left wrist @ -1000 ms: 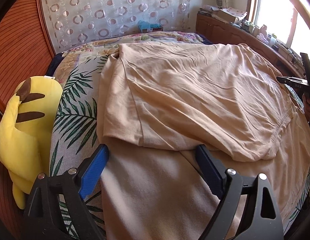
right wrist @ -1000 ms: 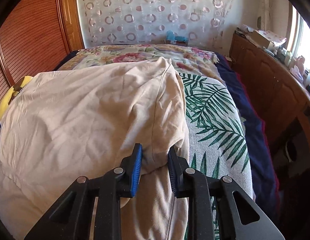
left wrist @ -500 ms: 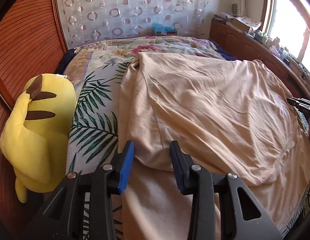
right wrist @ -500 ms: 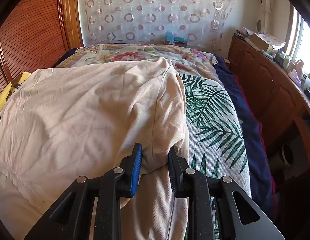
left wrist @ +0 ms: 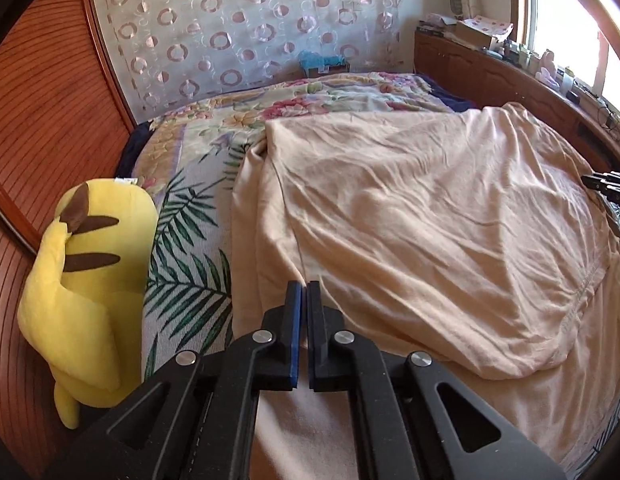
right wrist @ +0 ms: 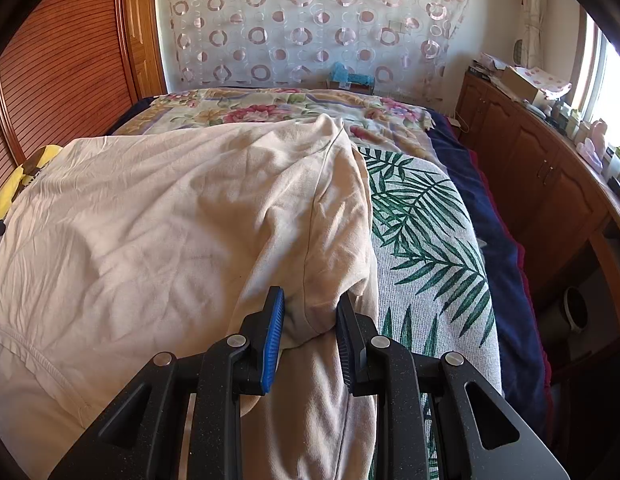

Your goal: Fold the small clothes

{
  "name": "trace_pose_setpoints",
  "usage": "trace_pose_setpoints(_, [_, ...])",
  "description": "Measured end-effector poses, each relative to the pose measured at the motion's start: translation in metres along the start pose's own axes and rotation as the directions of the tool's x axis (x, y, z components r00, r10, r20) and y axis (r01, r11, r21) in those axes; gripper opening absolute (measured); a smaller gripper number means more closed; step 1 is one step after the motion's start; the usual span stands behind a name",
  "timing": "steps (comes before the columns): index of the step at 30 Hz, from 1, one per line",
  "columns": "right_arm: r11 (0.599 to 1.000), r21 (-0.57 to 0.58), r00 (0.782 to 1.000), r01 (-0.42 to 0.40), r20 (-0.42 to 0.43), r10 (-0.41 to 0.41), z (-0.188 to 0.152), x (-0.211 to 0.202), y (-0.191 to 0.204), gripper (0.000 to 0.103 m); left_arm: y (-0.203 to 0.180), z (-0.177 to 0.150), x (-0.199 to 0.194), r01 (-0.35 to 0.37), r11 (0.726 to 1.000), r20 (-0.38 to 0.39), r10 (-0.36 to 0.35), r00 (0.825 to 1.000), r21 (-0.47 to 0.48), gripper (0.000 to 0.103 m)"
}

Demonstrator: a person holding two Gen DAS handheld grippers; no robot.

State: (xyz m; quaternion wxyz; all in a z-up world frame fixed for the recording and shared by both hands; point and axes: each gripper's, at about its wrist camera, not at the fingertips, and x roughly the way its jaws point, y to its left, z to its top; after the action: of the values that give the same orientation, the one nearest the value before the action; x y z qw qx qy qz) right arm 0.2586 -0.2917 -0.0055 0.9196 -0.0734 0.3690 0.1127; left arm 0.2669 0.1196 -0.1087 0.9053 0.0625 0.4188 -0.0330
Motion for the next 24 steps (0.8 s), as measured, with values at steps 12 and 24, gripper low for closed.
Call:
trace_pose_setpoints(12, [1.000,-0.006,1.000,0.006,0.000,-0.006,0.001,0.000,-0.001,0.025,0.003,0.009,-0.017,0.015,1.000,0.075,-0.013,0.997,-0.026,0.003])
trace_pose_setpoints(24, [0.998,-0.039,0.999,-0.039,0.037,0.040,0.014,-0.018,0.008,0.002,-0.005,0.017,-0.030,0.031,0.999,0.125,-0.029,0.992,-0.017,0.002])
